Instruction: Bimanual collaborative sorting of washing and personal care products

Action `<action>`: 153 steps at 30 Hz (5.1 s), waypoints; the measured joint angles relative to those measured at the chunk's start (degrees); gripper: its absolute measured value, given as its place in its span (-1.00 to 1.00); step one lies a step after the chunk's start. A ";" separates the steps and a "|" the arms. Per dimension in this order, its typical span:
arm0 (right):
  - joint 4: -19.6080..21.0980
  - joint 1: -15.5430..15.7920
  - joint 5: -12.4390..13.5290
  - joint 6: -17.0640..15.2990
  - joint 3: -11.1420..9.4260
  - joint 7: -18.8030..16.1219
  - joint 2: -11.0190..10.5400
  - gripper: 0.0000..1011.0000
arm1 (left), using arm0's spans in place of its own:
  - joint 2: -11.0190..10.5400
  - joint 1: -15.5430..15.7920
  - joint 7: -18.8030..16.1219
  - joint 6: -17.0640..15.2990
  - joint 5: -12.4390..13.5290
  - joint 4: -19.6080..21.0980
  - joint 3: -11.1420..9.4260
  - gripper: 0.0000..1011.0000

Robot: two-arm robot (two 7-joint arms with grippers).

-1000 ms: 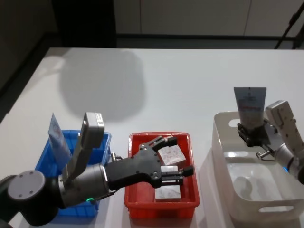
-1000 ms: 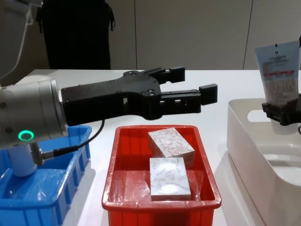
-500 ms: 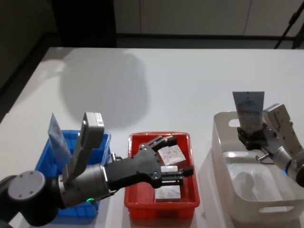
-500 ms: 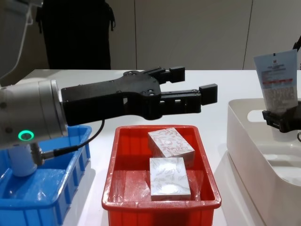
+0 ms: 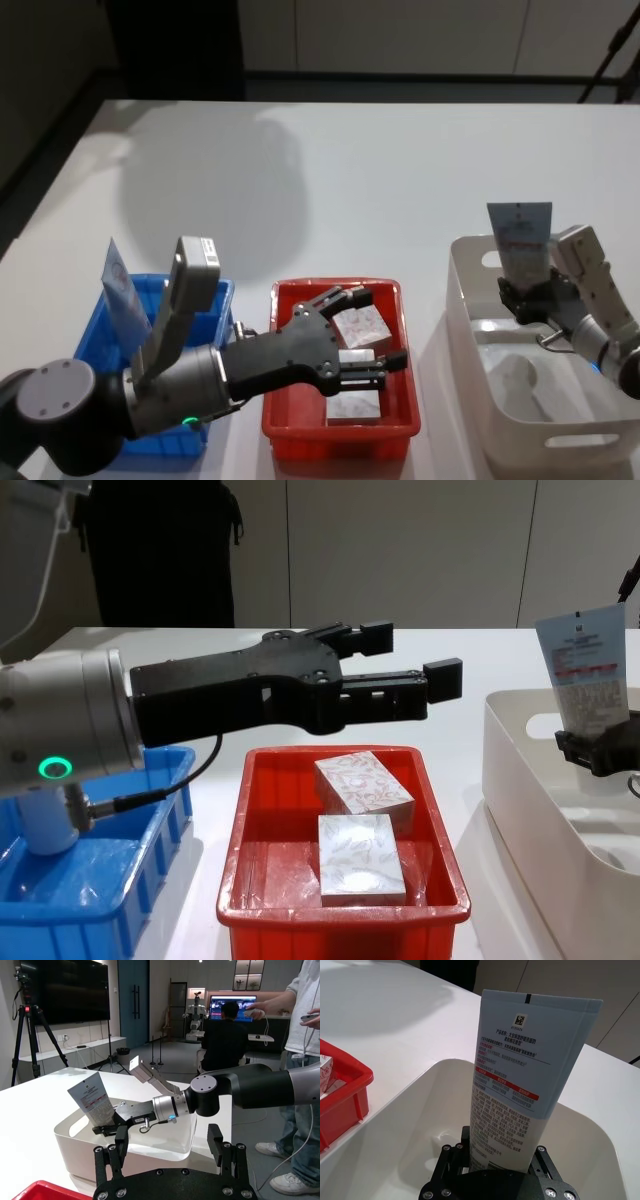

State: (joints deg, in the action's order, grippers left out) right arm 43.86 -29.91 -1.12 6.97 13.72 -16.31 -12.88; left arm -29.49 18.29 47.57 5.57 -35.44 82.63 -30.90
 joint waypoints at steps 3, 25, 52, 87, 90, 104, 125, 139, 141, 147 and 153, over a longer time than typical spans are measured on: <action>-0.38 -0.15 -0.16 0.01 0.04 -0.02 0.05 -0.03 | 0.00 0.00 0.00 0.00 0.00 0.00 0.00 0.98; -3.18 -1.59 -0.36 -1.14 -0.37 0.14 0.88 -0.03 | 0.00 0.00 0.00 0.00 0.00 0.00 0.00 0.98; -3.03 -1.45 -0.31 -0.99 -0.34 0.09 0.77 0.98 | 0.00 0.00 0.00 0.00 0.00 0.00 0.00 0.98; 11.45 6.36 3.81 -4.02 -2.25 -2.38 -1.94 0.98 | 0.00 0.00 0.00 0.00 0.00 0.00 0.00 0.98; 13.26 7.30 4.18 -4.09 -2.34 -2.42 -2.43 0.98 | 0.00 0.00 0.00 0.00 0.00 0.00 0.00 0.98; 21.26 12.26 3.32 -1.62 -2.36 -0.75 -4.82 0.98 | 0.00 0.00 0.00 0.00 0.00 0.00 0.00 0.98; 30.99 20.71 -1.02 5.28 -5.43 4.27 -6.35 0.98 | 0.01 0.00 0.00 0.00 0.00 0.00 0.00 0.98; 32.83 22.86 -2.47 7.25 -6.31 5.69 -6.30 0.98 | 0.00 0.00 -0.01 0.00 0.00 0.00 0.00 0.98; 32.83 22.85 -2.35 7.21 -6.21 5.70 -6.37 0.98 | 0.00 0.00 -0.05 0.00 0.00 0.00 0.00 0.98; 33.03 22.55 -1.23 6.73 -4.99 6.45 -7.36 0.98 | -0.15 -0.21 -1.57 0.00 0.63 -0.01 0.15 0.98; 33.79 21.78 1.87 5.50 -1.89 8.53 -9.95 0.98 | -0.57 -0.73 -5.36 0.07 2.28 -0.16 0.54 0.98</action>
State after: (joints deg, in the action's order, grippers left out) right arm 77.65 -8.13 0.75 12.48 11.83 -7.77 -22.83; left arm -30.06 17.57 42.21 5.64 -33.16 82.47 -30.36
